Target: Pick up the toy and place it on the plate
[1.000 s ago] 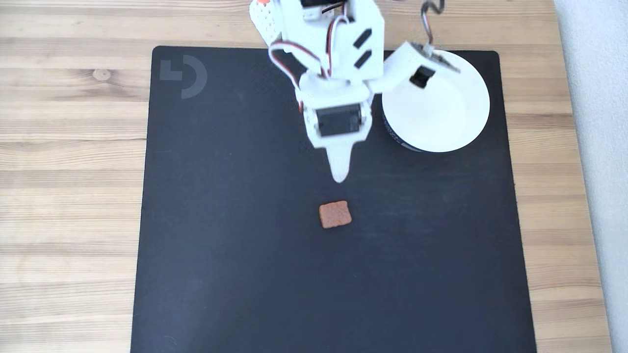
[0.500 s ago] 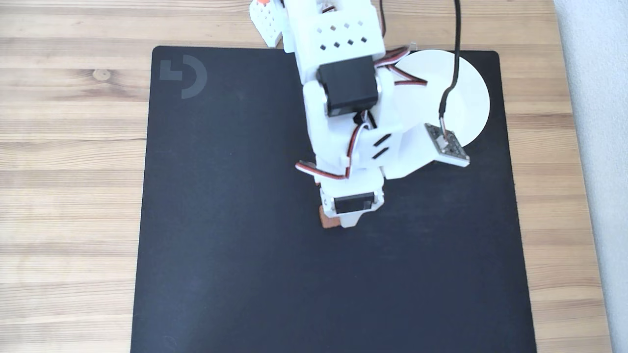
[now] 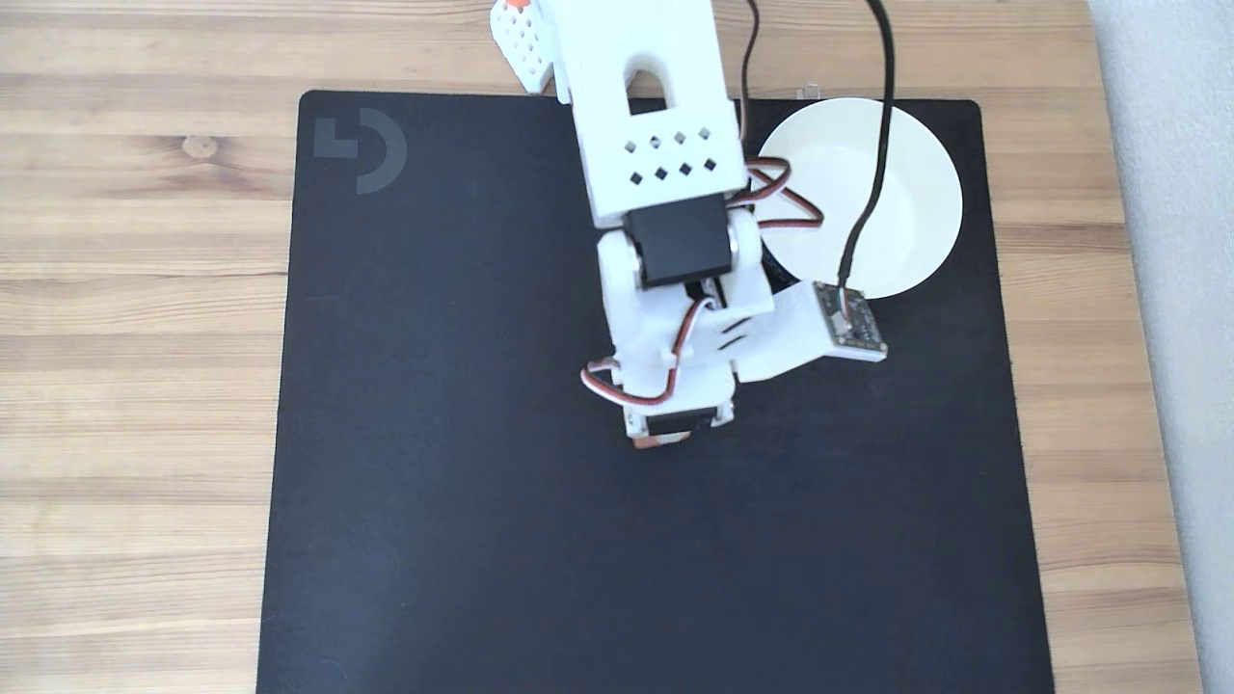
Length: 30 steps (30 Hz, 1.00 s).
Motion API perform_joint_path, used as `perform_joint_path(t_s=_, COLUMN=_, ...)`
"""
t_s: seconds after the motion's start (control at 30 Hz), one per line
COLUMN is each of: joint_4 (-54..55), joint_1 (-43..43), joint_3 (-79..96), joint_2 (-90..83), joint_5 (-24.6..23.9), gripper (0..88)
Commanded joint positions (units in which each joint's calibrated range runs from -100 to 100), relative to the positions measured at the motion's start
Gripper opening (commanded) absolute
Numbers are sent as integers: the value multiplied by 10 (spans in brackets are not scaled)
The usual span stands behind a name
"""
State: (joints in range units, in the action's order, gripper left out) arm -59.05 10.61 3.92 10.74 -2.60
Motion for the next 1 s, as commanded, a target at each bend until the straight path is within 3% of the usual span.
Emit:
perform_joint_path(t_s=0.0, joint_4=1, joint_1=-6, joint_3=-26, joint_2=-2, joint_5=2, gripper=26)
perform_joint_path(t_s=0.53, joint_4=0, joint_1=-6, joint_3=-26, joint_2=21, joint_5=-1, gripper=29)
perform_joint_path(t_s=0.6, joint_4=-6, joint_1=-5, joint_3=-26, joint_2=25, joint_5=-2, gripper=67)
perform_joint_path(t_s=0.7, joint_4=-34, joint_1=-5, joint_3=-27, joint_2=24, joint_5=4, gripper=283)
perform_joint_path(t_s=0.73, joint_4=-39, joint_1=-5, joint_3=-30, joint_2=24, joint_5=4, gripper=307)
perform_joint_path(t_s=0.97, joint_4=-131, joint_1=-13, joint_3=-100, joint_2=27, joint_5=-2, gripper=334)
